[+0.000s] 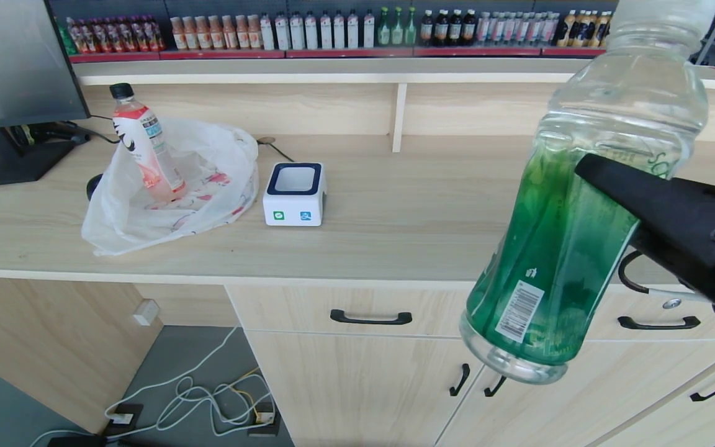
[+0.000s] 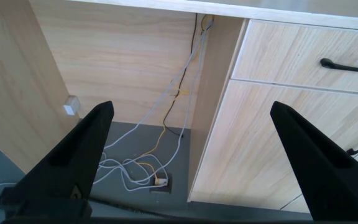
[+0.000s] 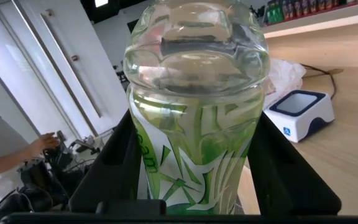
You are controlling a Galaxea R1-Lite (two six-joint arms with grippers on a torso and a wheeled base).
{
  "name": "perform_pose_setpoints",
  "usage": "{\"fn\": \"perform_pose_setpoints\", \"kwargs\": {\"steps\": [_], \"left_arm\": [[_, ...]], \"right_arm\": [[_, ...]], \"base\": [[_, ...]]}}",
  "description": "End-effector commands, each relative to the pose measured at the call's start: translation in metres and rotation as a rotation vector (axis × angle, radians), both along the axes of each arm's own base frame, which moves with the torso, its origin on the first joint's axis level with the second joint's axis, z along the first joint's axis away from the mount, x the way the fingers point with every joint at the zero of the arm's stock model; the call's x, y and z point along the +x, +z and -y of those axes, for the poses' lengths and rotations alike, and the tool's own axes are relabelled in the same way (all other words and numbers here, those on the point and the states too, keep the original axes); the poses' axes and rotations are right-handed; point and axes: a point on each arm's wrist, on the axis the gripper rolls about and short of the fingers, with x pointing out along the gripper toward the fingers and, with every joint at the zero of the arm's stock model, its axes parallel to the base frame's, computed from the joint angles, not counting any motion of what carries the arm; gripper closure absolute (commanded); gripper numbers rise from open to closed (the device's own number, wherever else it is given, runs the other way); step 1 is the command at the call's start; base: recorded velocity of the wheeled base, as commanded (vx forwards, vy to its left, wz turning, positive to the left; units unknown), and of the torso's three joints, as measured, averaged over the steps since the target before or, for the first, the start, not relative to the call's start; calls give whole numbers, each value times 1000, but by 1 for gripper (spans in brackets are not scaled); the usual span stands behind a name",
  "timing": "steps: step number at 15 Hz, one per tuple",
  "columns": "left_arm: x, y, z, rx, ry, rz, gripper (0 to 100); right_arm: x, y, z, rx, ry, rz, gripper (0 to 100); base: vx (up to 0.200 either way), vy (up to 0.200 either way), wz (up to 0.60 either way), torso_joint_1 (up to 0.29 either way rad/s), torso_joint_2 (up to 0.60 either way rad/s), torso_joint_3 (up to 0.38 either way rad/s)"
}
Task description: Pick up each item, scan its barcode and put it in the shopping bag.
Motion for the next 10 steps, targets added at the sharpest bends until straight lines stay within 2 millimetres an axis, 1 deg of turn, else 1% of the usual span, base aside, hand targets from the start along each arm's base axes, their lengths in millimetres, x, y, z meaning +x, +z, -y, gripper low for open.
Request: {"fn": "perform_pose_setpoints", "kwargs": {"steps": [1, 3, 4, 7, 10], "left_arm": [[0, 0, 0, 0, 2, 1, 0], [0, 0, 0, 0, 0, 1, 0], [0, 0, 0, 0, 2, 1, 0], [0, 0, 0, 0, 0, 1, 0], [0, 0, 0, 0, 0, -1, 0]], "right_arm": [[7, -12, 1, -34, -29, -33, 100], [16, -20, -2, -61, -66, -41, 100], [26, -29, -3, -95, -121, -45, 100], [46, -41, -3, -164, -208, -21, 100], [56, -44, -3, -157, -345, -40, 100]], "base": [[0, 0, 0, 0, 0, 0], [0, 0, 0, 0, 0, 0], [0, 0, 0, 0, 0, 0], [0, 0, 0, 0, 0, 0], [0, 0, 0, 0, 0, 0]]}}
